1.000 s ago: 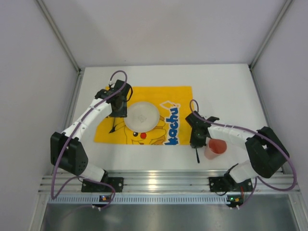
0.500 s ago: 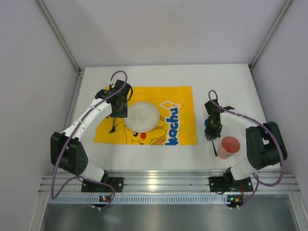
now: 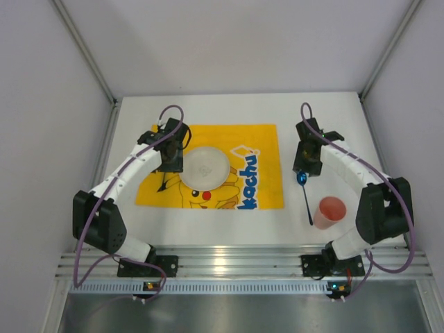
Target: Set the dinner table for one person
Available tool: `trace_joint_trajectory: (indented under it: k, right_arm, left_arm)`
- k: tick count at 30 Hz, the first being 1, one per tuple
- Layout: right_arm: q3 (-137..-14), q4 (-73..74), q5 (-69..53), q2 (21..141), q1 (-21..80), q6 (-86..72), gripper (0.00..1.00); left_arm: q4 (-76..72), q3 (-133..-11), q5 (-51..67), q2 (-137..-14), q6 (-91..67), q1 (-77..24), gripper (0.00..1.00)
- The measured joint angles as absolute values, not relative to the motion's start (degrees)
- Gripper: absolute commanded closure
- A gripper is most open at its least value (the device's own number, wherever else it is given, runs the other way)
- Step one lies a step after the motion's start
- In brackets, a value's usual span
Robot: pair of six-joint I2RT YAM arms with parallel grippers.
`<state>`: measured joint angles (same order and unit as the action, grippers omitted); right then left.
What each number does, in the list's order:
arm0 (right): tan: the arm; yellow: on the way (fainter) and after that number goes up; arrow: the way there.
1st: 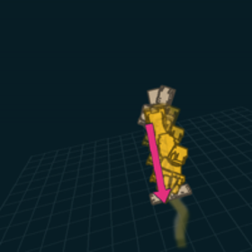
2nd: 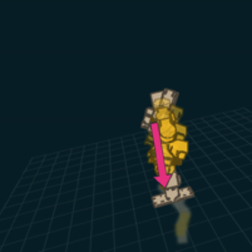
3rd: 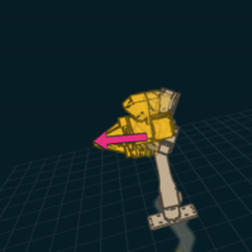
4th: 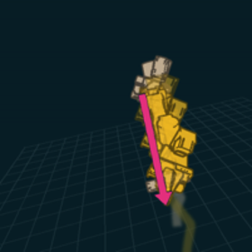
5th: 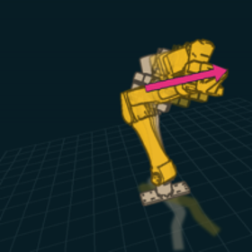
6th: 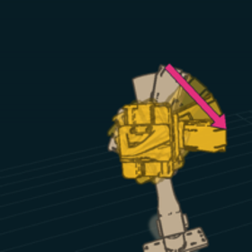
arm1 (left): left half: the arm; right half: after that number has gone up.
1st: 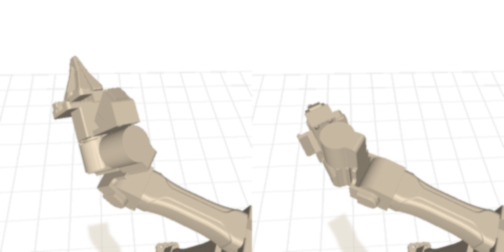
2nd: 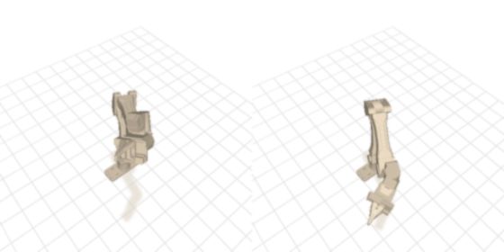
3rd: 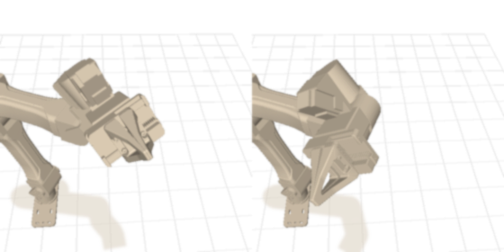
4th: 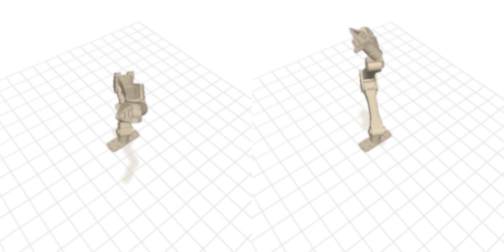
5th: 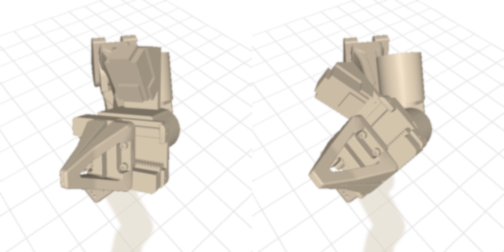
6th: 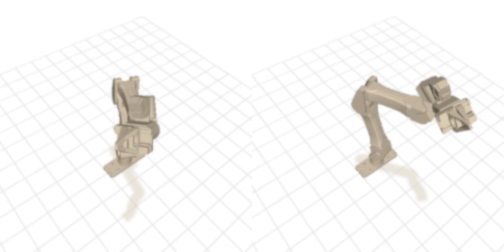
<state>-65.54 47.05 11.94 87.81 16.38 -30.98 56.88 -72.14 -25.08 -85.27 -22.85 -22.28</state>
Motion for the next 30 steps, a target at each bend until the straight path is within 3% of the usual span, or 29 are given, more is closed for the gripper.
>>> trace_joint_trajectory:
  k: [9, 16, 18, 23, 26, 30]
  right_arm:
    - [-62.92, 49.25, 13.72, 93.73, 15.57, -28.42, 0.49]
    - [-60.75, 48.4, 10.92, 99.11, 14.04, -26.17, 0.51]
    - [-60.69, 48.12, 9.65, 99.18, 13.52, -25.47, 0.55]
    - [-60.03, 46.04, 5.39, 99.42, 12.62, -24.73, 0.86]
    - [-59.92, 46.0, 5.26, 99.37, 12.38, -24.21, 0.97]
    - [-60.42, 46.57, 5.21, 99.7, 12.19, -23.64, 1.0]
  left_arm:
    - [56.69, -72.1, -25.12, -85.23, -22.83, -22.28, 0.31]
    - [56.71, -72.07, -25.56, -85.23, -22.79, -22.28, 0.31]
    - [56.73, -72.07, -25.8, -85.23, -22.79, -22.28, 0.31]
    - [56.71, -72.05, -26.37, -85.23, -22.79, -22.28, 0.32]
    - [56.73, -71.88, -26.59, -85.23, -22.81, -22.28, 0.31]
    - [56.75, -71.55, -26.65, -85.23, -22.81, -22.28, 0.31]
